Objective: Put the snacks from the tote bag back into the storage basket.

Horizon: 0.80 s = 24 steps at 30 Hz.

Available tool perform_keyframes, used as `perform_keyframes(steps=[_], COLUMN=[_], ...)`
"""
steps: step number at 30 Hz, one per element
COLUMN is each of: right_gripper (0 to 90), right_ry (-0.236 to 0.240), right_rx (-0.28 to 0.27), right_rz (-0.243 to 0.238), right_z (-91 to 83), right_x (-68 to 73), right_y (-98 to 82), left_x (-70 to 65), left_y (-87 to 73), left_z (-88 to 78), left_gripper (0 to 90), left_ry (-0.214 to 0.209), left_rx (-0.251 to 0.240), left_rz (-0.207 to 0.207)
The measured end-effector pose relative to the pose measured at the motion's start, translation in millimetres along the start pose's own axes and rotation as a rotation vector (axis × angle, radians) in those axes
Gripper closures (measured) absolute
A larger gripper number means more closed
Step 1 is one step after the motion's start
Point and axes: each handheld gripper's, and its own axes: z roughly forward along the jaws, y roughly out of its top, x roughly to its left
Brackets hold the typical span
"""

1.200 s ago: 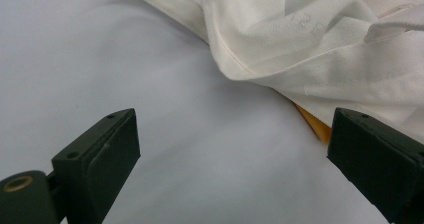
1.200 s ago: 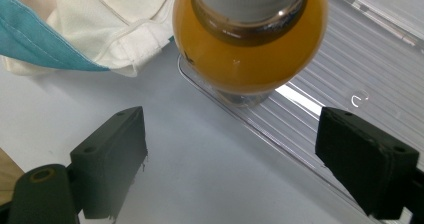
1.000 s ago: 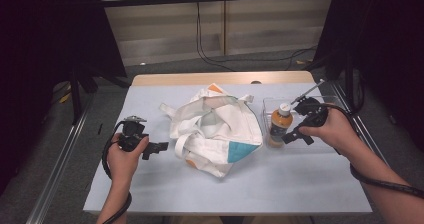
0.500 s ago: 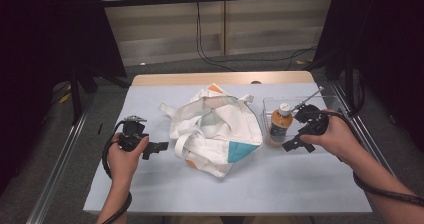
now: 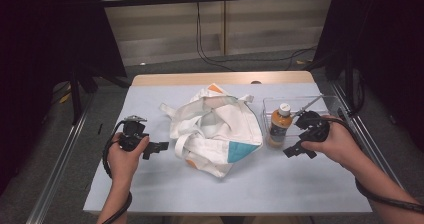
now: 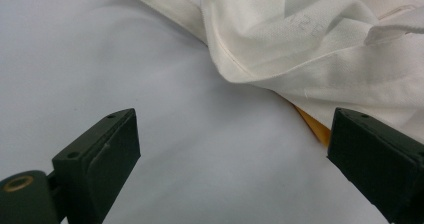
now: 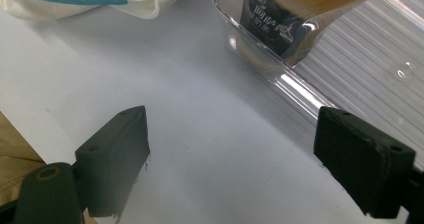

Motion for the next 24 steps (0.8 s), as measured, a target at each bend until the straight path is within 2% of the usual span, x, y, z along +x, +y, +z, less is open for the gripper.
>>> perform_keyframes(steps=[1,2,5,6,12,13,14,21,24], right_gripper=[14.1,14.2,14.2,14.2,14.3,14.2,14.2,14.1,14.0], right_ry=[0.007,0.012,0.003,0.006,0.008,0.009,0.006,-0.002,0.008], right_rx=[0.0,-0.009,0.008,0.001,0.006,0.0,0.007,0.019,0.016], right_rz=[0.006,-0.008,0.002,-0.015,-0.018,-0.032,-0.018,-0.044,-0.036], right_z=[0.5,1.8,4.3,5.6,10.3,12.0,12.6,21.3,24.6], right_x=[0.7,-0.1,2.6,2.4,7.2,6.7,8.5,10.8,11.7], right_y=[-0.9,-1.7,-3.7,-4.5,-7.9,-8.7,-9.4,-15.4,-17.6], left_x=[0.1,0.1,-0.5,-0.5,-0.5,-0.5,-0.3,1.0,1.4], left_y=[0.0,0.0,-0.2,-0.2,0.0,0.0,0.0,0.0,-0.4], left_z=[-0.1,-0.2,0.3,0.3,0.2,0.3,0.3,-0.7,-0.6], left_gripper=[6.4,6.3,6.3,6.3,6.3,6.4,6.4,6.3,6.4], left_ry=[0.004,0.001,-0.005,-0.005,-0.005,-0.004,-0.004,0.0,0.002], left_rx=[0.0,0.002,0.002,0.002,0.002,0.003,0.002,0.011,0.011], left_rz=[0.003,0.001,-0.003,-0.003,-0.001,-0.001,0.0,0.01,0.012])
